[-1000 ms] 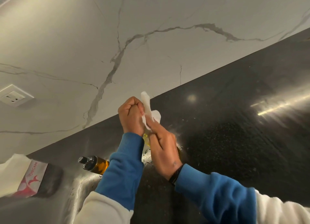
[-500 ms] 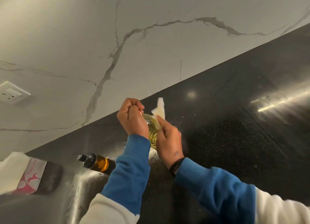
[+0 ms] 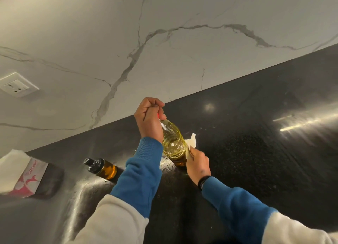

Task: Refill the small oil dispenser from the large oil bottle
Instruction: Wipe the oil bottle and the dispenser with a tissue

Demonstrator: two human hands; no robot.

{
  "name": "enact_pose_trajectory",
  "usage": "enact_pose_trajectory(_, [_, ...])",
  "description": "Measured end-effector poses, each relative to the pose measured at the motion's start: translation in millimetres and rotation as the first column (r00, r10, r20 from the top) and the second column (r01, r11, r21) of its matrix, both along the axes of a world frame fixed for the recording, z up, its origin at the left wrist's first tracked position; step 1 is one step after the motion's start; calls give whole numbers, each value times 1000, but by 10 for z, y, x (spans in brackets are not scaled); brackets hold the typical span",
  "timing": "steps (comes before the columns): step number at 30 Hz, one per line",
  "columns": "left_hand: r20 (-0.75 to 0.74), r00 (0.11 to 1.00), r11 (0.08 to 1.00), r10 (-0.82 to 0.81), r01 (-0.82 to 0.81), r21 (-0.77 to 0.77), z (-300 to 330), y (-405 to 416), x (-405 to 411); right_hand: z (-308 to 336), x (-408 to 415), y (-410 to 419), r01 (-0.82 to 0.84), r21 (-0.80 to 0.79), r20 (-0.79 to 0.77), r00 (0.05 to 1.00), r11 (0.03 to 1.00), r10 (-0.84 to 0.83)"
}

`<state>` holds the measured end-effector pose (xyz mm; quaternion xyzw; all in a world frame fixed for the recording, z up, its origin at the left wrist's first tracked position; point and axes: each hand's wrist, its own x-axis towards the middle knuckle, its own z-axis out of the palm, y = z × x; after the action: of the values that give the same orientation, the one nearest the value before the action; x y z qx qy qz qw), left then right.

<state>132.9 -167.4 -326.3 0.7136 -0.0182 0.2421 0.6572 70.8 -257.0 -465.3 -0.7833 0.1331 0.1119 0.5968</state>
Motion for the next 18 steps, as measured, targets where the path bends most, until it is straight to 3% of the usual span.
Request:
enact_pose_trajectory(2, [-17,1000,1000,5,-5,-4,-1,9,4,268,12,62,56,61,85,994,997,-61])
enact_pose_trajectory(4, [-2,1000,1000,18,-18,-18,-17,-3,-7,615,-3,121,93,159,266,955,983,-134])
enact_pose_trajectory(6, [39,997,998,67,-66,-25,-54,-24,-40,861,-55,156,56,229,475,865,972,-161])
enact_pose_trajectory(9, [79,981,984,175,-173,-38,-110,-63,-108,767,-194,256,-2,164,676,728,987,-111])
enact_pose_trajectory(12, [110,960,966,258,-257,-21,-131,-69,-113,349,-267,215,66,81,559,823,995,-100])
enact_pose_trajectory(15, [94,952,957,291,-291,-16,-157,-120,-107,40,-263,34,-43,-96,190,980,995,60])
enact_pose_trajectory(18, [68,950,952,305,-301,-55,-168,-181,-111,1,-238,-12,-95,-118,45,994,988,101])
